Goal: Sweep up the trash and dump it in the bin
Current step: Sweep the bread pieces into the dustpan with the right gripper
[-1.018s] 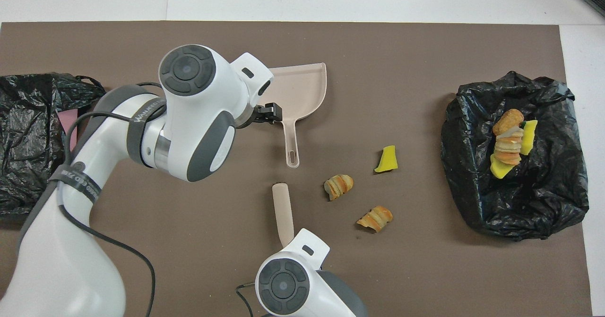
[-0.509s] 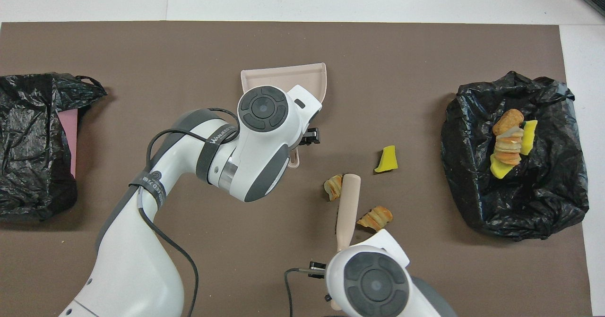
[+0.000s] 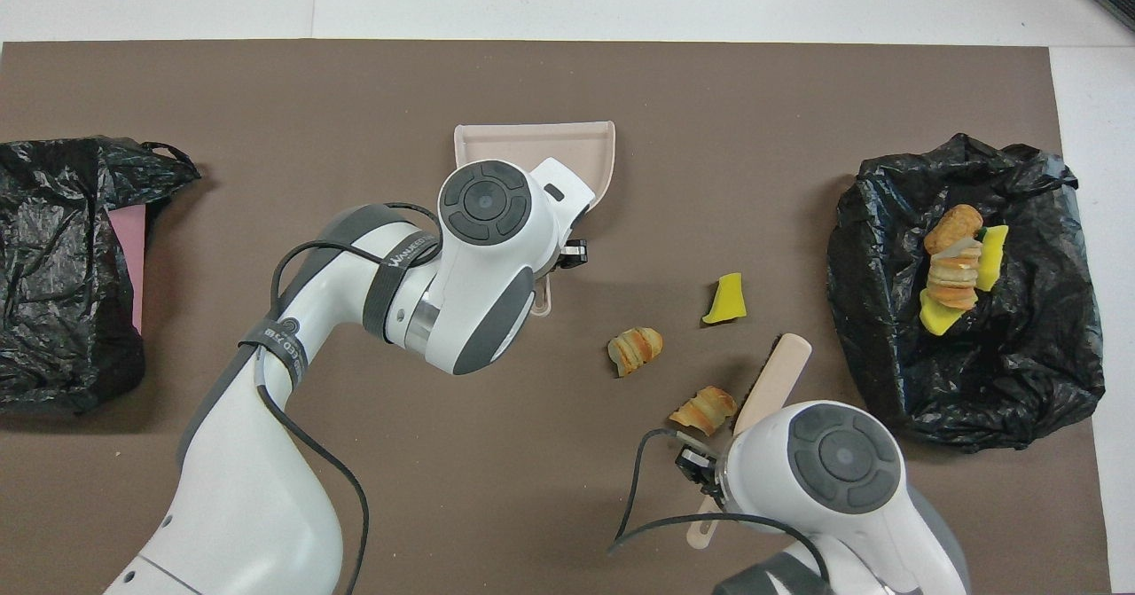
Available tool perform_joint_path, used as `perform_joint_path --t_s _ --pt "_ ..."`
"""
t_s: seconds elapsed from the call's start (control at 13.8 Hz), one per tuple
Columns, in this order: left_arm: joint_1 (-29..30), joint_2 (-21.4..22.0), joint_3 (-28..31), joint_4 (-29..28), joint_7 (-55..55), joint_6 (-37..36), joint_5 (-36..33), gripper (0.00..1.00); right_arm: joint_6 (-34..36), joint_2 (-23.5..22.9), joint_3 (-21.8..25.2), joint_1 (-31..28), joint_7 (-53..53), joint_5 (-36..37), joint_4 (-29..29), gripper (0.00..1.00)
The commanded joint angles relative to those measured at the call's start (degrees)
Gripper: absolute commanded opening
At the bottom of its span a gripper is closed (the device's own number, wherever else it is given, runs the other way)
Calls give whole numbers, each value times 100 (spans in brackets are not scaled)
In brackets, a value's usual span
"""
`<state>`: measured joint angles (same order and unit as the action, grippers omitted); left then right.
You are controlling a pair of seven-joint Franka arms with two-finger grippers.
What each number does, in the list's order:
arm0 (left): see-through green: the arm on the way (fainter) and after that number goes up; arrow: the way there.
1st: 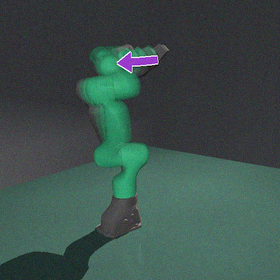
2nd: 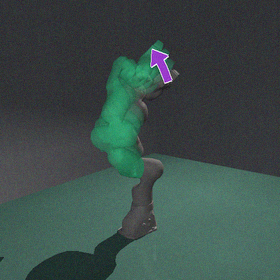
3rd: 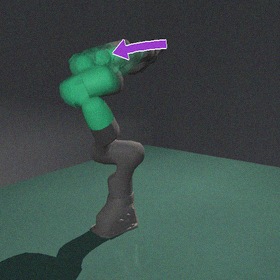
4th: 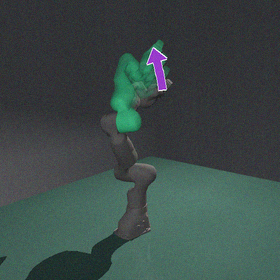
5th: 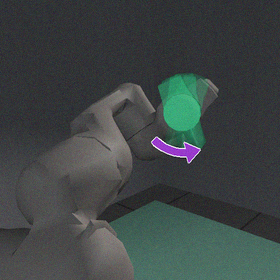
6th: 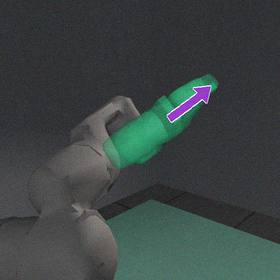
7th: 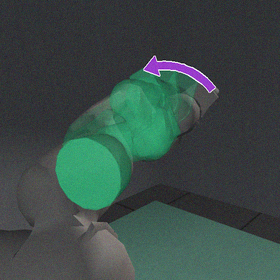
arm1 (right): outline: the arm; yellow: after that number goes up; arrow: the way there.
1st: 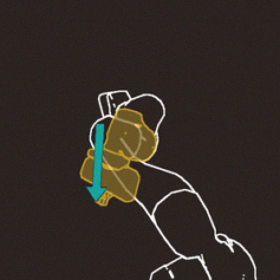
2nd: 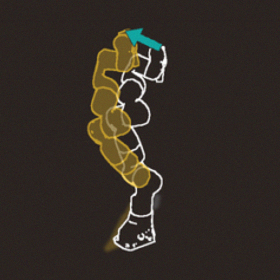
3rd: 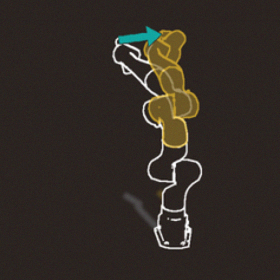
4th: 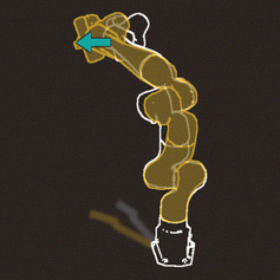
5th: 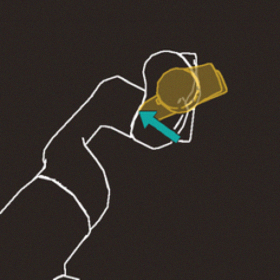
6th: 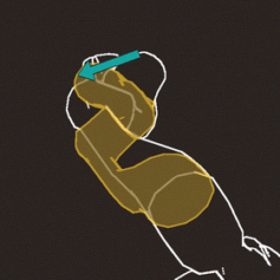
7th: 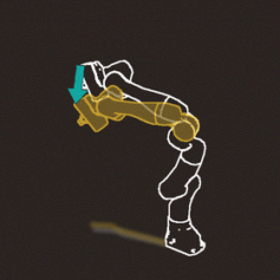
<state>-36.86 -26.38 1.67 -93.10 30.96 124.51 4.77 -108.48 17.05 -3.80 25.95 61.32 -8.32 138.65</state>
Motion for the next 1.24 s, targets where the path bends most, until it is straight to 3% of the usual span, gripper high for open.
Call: perform_joint_path --t_s 0.0,0.36,0.58,0.73,1.16 --pt "327 351 26 -147 -676 -250 59 0 -277 62 -77 24 580 -354 355 0" --pt "872 1028 44 -295 -3592 -1323 59 0 -1304 -605 -77 663 1196 -750 392 0" --pt "1136 1757 35 -1180 -4894 -1519 59 0 -1527 -1326 -68 692 988 -689 -344 0" --pt "1259 2179 43 -1866 -6446 -1220 67 0 -1596 -1695 -51 552 576 -627 -846 0" --pt "1058 2936 43 -3010 -7419 -1263 -37 0 -1790 -2118 -51 -54 -1909 -522 -1217 0"
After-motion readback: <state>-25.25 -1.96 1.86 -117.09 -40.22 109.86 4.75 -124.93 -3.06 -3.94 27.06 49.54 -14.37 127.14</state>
